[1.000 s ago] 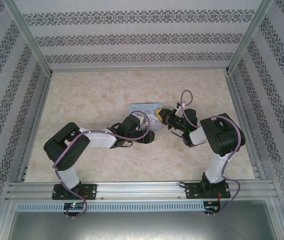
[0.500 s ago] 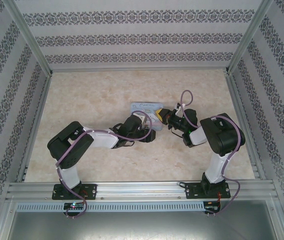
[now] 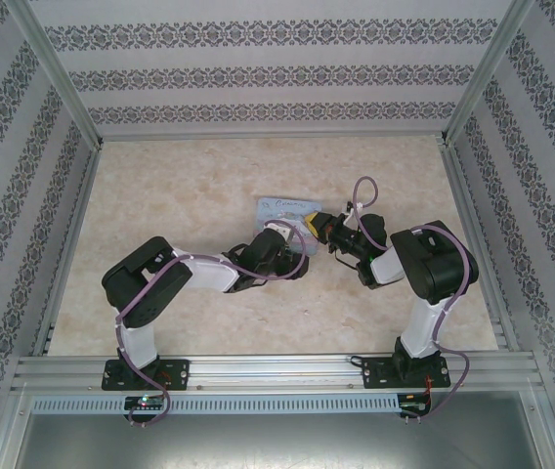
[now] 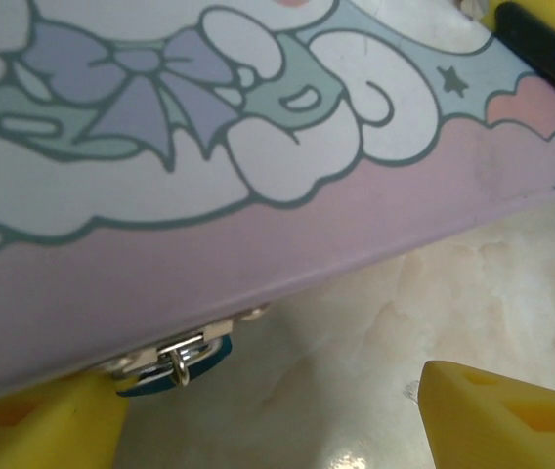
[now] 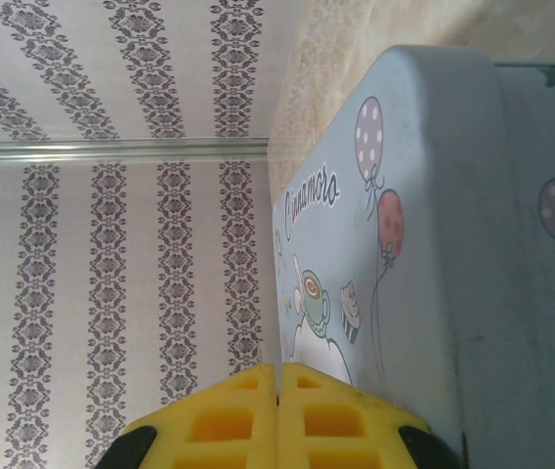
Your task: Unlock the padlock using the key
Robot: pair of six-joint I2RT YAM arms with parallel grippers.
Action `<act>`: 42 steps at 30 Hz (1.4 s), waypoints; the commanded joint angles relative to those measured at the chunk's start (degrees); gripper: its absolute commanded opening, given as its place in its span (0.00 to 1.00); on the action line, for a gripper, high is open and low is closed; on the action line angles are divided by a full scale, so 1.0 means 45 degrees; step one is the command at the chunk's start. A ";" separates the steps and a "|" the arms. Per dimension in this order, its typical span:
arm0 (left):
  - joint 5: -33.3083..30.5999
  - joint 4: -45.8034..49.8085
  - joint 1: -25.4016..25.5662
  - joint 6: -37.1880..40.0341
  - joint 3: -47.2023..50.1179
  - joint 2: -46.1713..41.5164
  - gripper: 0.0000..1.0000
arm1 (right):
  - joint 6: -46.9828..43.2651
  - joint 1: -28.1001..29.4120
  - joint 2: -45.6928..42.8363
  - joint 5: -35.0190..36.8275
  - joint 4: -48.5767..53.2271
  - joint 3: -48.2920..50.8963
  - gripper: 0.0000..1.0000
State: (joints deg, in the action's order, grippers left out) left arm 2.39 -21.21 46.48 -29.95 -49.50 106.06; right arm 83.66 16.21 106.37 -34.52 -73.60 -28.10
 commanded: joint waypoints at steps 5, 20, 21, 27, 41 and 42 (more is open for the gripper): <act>-0.1855 -0.0558 0.0121 0.1040 -0.0057 -0.0154 0.78 | -0.0270 -0.0124 0.0384 -0.0008 0.0672 0.0384 0.00; 0.1365 -0.1438 0.0086 -0.0236 -0.0842 0.0152 0.79 | -0.0348 -0.0178 0.0619 -0.0060 0.0617 0.0462 0.00; 0.1484 -0.1586 0.0082 -0.0402 -0.0824 0.0141 0.79 | -0.0348 -0.0176 0.0640 -0.0080 0.0598 0.0463 0.00; 0.1529 -0.2231 -0.0111 -0.1162 -0.0567 0.0179 0.79 | -0.0366 -0.0223 0.0816 -0.0102 0.0499 0.0495 0.00; 0.2130 -0.5879 -0.0270 -0.4418 0.0644 0.0833 0.79 | -0.0330 -0.0282 0.1050 -0.0219 0.0380 0.0404 0.00; 0.2124 -0.6106 -0.0270 -0.4623 0.0718 0.0873 0.79 | -0.0329 -0.0285 0.1050 -0.0219 0.0380 0.0393 0.00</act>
State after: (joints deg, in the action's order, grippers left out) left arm 9.87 -38.96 45.25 -46.04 -47.03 109.43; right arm 83.64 15.09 108.18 -34.57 -77.67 -27.62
